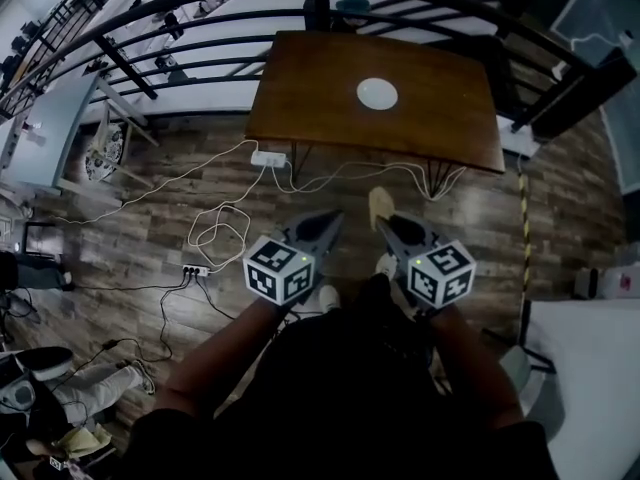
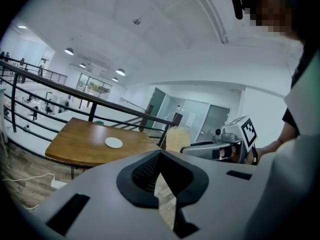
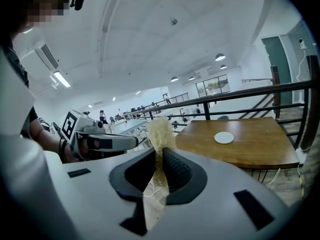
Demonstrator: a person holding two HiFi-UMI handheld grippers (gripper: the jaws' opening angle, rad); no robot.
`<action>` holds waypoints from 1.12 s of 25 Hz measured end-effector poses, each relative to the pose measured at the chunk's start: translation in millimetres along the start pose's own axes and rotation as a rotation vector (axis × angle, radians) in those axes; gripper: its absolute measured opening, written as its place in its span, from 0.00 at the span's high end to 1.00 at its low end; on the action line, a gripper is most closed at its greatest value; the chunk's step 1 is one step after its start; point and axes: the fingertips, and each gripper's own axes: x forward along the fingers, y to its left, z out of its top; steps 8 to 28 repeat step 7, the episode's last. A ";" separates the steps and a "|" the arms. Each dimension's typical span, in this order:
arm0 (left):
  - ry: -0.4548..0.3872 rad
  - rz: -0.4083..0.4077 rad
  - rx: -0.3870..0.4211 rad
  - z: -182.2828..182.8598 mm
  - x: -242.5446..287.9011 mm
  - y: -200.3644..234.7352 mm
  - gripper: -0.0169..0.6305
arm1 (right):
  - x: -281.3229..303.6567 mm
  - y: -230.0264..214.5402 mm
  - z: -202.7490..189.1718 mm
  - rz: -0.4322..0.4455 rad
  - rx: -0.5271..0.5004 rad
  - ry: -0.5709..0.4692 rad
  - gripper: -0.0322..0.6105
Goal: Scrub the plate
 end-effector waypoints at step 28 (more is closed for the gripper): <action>-0.027 -0.020 -0.013 -18.0 -52.6 -16.5 0.96 | -12.9 52.3 -17.5 -0.009 -0.004 -0.002 0.87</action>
